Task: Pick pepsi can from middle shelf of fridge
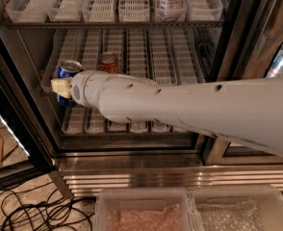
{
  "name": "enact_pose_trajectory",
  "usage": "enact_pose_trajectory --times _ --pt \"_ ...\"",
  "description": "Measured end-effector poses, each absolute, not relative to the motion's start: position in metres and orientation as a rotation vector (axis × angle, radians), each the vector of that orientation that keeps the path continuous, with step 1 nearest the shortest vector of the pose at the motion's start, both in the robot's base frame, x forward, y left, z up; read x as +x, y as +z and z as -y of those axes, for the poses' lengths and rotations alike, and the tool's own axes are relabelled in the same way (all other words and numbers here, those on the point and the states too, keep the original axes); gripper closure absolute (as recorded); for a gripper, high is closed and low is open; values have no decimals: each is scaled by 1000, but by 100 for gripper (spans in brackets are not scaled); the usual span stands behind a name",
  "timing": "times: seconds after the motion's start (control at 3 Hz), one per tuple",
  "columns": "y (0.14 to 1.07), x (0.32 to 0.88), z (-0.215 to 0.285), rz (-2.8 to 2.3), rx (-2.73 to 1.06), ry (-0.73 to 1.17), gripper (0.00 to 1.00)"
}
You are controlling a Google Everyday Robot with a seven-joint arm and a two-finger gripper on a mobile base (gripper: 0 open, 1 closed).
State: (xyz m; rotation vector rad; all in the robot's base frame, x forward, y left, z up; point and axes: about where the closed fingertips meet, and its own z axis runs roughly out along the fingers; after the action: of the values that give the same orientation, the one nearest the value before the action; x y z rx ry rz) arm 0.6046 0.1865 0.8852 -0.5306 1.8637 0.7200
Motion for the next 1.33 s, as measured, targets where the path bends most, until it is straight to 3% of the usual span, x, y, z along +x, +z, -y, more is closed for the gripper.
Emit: enact_pose_trajectory --times 0.67,1.33 --pt "837 567 -133 -2008 -379 736 100" --pt "734 482 -20 -2260 -182 603 100"
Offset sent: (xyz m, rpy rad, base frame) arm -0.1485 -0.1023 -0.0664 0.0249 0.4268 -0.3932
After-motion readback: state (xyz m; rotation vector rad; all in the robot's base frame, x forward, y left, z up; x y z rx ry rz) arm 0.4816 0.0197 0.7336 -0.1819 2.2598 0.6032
